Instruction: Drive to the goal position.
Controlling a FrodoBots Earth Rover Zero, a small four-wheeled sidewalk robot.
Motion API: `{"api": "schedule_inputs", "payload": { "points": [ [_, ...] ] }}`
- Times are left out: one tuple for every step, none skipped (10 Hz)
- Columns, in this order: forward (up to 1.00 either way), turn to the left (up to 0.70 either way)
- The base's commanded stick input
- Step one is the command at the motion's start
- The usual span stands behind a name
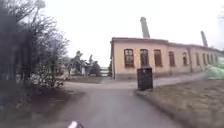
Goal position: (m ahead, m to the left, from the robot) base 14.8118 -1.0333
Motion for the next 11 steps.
{"api": "schedule_inputs", "payload": {
  "points": [
    [0.85, 0.03],
    [0.85, 0.03],
    [0.85, 0.03],
    [0.85, 0.03],
    [0.85, 0.03],
    [0.85, 0.03],
    [0.85, 0.03],
    [0.85, 0.03],
    [0.85, 0.03],
    [0.85, 0.03],
    [0.85, 0.03]
  ]
}}
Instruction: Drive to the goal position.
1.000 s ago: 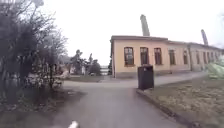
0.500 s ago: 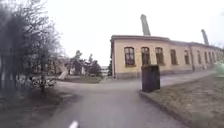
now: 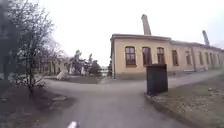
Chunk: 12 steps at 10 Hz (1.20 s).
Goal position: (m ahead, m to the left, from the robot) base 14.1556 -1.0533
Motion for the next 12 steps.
{"api": "schedule_inputs", "payload": {
  "points": [
    [0.85, 0.03],
    [0.85, 0.03],
    [0.85, 0.03],
    [0.85, 0.03],
    [0.85, 0.03],
    [0.85, 0.03],
    [0.85, 0.03],
    [0.85, 0.03],
    [0.85, 0.03],
    [0.85, 0.03],
    [0.85, 0.03],
    [0.85, 0.03]
  ]
}}
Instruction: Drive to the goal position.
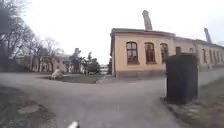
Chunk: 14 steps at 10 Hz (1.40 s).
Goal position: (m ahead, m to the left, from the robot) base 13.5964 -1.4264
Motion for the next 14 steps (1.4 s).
{"api": "schedule_inputs", "payload": {
  "points": [
    [0.85, 0.03],
    [0.85, 0.03],
    [0.85, 0.03],
    [0.85, 0.03],
    [0.85, 0.03],
    [0.85, 0.03],
    [0.85, 0.03],
    [0.85, 0.03],
    [0.85, 0.03],
    [0.85, 0.03],
    [0.85, 0.03],
    [0.85, 0.03],
    [0.85, 0.03],
    [0.85, 0.03]
  ]
}}
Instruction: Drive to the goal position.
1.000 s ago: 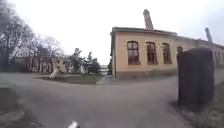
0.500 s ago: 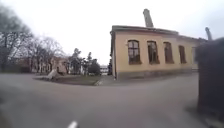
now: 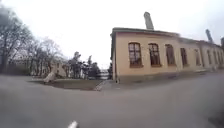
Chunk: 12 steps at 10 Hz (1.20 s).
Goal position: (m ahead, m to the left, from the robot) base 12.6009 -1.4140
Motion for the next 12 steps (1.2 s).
{"api": "schedule_inputs", "payload": {
  "points": [
    [0.85, 0.03],
    [0.85, 0.03],
    [0.85, 0.03],
    [0.85, 0.03],
    [0.85, 0.03],
    [0.85, 0.03],
    [0.85, 0.03],
    [0.85, 0.03],
    [0.85, 0.03],
    [0.85, 0.03],
    [0.85, 0.03],
    [0.85, 0.03]
  ]
}}
